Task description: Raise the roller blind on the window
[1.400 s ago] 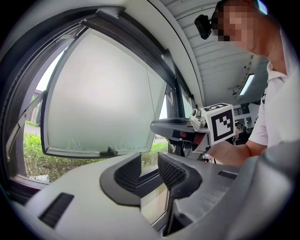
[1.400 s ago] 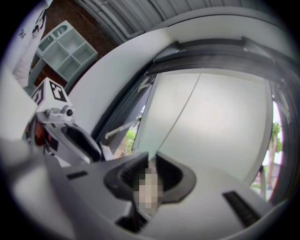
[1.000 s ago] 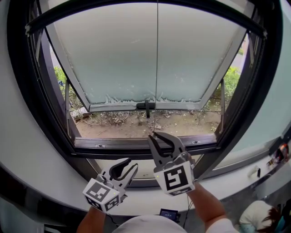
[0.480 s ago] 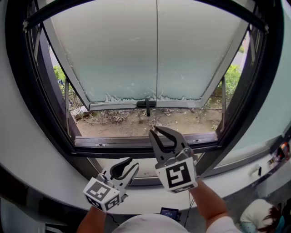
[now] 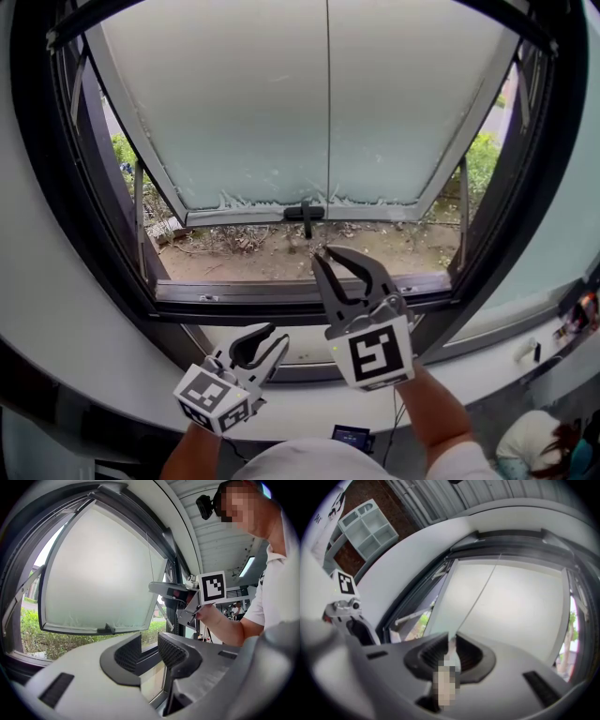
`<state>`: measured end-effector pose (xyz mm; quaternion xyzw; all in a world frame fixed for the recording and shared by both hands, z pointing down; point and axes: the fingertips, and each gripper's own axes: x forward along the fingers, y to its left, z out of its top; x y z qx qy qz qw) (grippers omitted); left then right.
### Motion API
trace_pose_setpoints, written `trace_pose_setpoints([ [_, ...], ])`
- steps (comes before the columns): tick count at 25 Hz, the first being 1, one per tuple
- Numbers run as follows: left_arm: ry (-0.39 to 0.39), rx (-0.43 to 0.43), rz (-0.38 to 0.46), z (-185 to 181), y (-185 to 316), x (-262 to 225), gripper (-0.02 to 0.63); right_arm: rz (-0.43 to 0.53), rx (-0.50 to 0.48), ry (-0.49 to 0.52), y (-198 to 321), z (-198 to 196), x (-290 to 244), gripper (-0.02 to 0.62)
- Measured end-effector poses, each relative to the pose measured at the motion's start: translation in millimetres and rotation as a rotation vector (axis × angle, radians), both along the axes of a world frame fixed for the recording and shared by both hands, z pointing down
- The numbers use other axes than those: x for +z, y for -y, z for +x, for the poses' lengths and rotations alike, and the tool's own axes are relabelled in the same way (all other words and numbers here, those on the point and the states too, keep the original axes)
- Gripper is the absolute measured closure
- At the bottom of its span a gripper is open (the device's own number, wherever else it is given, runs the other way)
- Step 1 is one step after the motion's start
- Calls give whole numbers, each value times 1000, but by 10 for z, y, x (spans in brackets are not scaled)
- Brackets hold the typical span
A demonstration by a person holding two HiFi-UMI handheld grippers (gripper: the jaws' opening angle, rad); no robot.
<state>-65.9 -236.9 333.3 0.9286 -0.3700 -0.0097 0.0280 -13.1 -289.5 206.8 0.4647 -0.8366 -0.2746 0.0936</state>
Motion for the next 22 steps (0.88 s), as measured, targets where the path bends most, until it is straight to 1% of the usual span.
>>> trace_pose_setpoints([
  [17, -13, -3, -12, -27, 44, -8, 477, 55, 22, 27, 85, 74, -268, 535],
  [22, -18, -2, -20, -19, 38, 8, 477, 86, 20, 47, 59, 87, -395, 535],
])
